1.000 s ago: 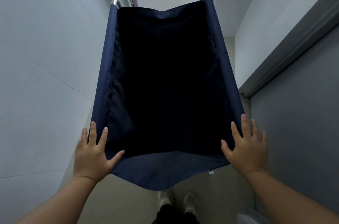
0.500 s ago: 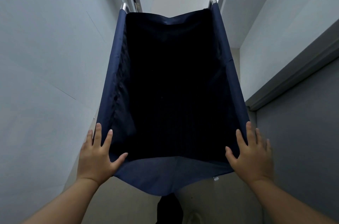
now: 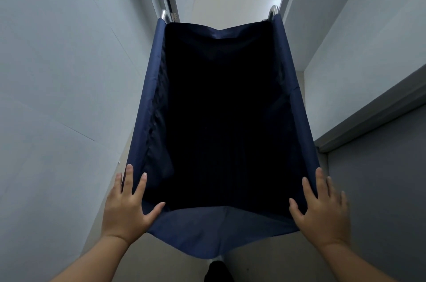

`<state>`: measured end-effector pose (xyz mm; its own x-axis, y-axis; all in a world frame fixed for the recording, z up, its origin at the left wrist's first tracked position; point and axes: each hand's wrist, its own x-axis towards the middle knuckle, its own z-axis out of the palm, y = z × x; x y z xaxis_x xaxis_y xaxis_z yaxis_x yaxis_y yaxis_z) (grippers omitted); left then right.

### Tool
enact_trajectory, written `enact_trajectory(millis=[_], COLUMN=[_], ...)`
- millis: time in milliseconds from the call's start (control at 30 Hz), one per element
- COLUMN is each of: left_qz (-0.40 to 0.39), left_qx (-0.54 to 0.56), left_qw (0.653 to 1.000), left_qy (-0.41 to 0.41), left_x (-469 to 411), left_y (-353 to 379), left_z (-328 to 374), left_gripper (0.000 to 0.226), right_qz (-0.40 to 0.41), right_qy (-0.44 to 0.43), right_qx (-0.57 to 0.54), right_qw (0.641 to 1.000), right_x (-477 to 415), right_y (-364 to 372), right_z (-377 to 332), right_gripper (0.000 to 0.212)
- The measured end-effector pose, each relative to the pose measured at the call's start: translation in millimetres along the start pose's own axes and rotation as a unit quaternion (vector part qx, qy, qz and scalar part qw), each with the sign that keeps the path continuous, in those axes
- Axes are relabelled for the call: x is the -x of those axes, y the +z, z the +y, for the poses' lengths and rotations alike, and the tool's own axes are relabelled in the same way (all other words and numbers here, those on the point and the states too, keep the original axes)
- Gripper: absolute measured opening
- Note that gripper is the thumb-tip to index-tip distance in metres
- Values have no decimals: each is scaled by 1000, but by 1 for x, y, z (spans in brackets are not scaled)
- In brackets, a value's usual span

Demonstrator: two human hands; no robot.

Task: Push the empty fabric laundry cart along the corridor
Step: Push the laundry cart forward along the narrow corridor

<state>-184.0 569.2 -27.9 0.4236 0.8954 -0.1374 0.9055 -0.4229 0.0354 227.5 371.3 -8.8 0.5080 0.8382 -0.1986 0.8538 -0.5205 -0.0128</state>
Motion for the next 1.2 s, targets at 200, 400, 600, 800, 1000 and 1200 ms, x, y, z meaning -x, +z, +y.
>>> enact_trajectory(millis=[200,400,600,800,1000,1200], left_qz=[-1,-1,-4,-7,-7,0], left_qx=[4,7,13,6,6,12], left_qw=[1000,1000,1000,1000,1000,1000], left_qy=[11,23,23,24,27,28], left_x=[-31,-59,-88,-118,-151,-187], left_y=[-2,-8,-18,-24,-26,-28], left_z=[-13,-22,-22,-24,-23,-21], left_gripper=[91,93,93,95,94,94], right_qz=[-7,0,-4,-2,8,16], right_qy=[9,15,18,17,21,24], right_qx=[-7,-22,-27,-26,-32,-39], right_qw=[1000,1000,999,1000,999,999], right_x=[-22,-43,-69,-96,-127,-162], right_y=[-10,-21,-26,-29,-35,-42], right_z=[-17,-34,-41,-45,-49,-50], right_gripper=[70,70,70,69,68,69])
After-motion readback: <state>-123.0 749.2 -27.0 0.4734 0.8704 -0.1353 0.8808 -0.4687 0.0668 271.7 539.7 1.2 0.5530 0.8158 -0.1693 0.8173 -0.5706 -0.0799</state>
